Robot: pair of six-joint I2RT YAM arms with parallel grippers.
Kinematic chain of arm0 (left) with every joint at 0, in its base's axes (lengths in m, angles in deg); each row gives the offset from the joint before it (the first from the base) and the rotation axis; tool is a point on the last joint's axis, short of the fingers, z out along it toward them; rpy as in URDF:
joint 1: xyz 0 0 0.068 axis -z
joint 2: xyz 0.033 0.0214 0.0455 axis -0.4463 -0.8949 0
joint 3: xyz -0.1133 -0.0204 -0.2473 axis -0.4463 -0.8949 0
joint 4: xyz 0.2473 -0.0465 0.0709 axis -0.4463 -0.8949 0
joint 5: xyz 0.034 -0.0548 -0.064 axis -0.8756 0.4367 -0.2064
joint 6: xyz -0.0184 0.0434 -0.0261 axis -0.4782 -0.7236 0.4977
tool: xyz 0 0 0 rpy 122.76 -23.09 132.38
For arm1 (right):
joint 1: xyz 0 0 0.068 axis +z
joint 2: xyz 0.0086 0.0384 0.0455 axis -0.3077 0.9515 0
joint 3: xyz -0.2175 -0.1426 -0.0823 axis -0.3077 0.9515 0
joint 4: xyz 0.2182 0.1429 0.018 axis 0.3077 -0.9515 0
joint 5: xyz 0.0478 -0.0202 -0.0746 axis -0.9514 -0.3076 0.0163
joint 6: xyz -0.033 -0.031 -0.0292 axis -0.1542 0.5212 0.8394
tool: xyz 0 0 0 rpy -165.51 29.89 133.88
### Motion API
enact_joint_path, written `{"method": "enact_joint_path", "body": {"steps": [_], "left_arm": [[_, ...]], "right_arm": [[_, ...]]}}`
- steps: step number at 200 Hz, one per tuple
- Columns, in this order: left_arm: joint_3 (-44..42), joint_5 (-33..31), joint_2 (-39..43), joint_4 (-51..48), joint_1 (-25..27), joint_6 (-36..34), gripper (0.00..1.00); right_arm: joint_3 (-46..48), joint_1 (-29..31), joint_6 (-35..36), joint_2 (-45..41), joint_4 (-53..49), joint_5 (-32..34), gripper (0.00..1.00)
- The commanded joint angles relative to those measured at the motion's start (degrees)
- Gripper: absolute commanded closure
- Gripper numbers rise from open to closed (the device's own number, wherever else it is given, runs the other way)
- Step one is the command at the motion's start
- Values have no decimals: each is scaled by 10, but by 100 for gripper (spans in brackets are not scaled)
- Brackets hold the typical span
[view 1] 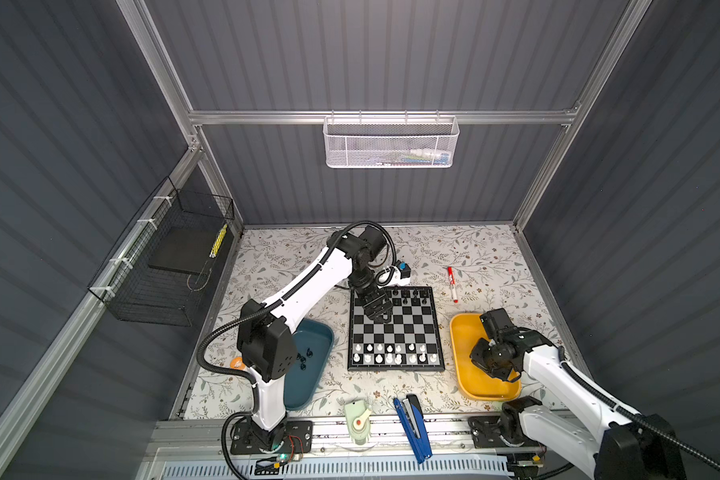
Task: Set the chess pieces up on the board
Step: 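Lower the open right gripper onto the last white pawn in the tray, then close the right gripper on the white pawn and hold it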
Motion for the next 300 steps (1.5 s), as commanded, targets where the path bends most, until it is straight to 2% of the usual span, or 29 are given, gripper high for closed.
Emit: {"method": "enact_joint_path", "body": {"steps": [1,179,254,300], "left_arm": [[11,0,-10,-10,7,1,3],[13,1,-15,-10,14,1,3],[12,0,-16,-11,15,0,3],[11,-3,-17,-11,16,0,3]], "right_arm": [[8,-4,7,3,2,-1,78],[5,-17,23,16,11,-17,82],[2,-19,29,21,13,-24,87],[1,-19,30,24,13,-25,83]]}}
